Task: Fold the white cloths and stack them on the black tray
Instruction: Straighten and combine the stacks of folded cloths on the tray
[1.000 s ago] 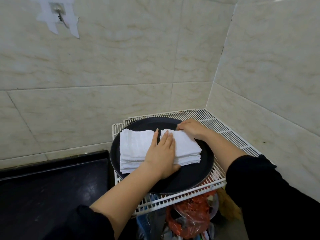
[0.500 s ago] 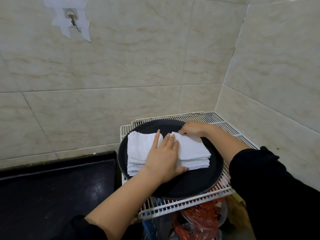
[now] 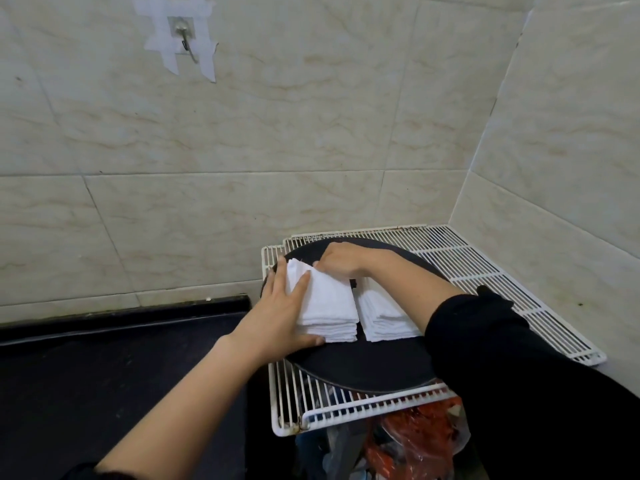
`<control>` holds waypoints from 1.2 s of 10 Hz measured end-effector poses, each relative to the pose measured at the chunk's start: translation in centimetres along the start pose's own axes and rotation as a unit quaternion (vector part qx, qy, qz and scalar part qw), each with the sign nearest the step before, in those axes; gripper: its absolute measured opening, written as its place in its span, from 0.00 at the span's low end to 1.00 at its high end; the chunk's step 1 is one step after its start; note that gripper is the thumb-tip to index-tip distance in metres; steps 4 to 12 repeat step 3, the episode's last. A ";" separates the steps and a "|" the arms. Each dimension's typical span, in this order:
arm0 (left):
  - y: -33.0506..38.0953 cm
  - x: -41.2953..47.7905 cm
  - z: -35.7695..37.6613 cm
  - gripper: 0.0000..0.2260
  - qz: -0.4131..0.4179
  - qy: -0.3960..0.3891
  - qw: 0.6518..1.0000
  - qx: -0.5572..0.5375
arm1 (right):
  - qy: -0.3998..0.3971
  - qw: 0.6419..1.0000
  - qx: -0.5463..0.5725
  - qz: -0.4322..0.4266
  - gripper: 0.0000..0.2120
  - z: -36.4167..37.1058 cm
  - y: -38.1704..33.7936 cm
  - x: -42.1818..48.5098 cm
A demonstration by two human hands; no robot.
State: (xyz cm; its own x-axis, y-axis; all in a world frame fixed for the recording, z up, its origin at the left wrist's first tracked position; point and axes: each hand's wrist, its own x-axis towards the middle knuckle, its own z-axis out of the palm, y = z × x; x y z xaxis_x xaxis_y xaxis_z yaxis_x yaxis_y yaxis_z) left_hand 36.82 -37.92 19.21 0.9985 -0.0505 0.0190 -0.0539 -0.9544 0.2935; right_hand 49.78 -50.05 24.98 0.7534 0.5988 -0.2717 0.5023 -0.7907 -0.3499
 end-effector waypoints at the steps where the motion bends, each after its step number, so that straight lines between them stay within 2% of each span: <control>1: 0.0 0.0 0.3 0.51 0.018 0.002 0.999 -0.035 | -0.001 1.000 0.009 0.008 0.21 -0.2 0.2 -0.5; 2: 0.0 0.1 -0.3 0.49 0.021 0.003 0.995 -0.098 | 0.043 0.998 0.049 0.006 0.21 -0.3 0.8 -1.0; 3: -0.1 1.1 -2.6 0.34 0.008 0.136 0.967 -0.216 | 0.157 0.974 0.162 -0.020 0.15 -0.9 1.6 -1.3; 12: -0.1 1.1 -2.6 0.34 0.008 0.136 0.967 -0.216 | 0.157 0.974 0.162 -0.020 0.15 -0.9 1.6 -1.3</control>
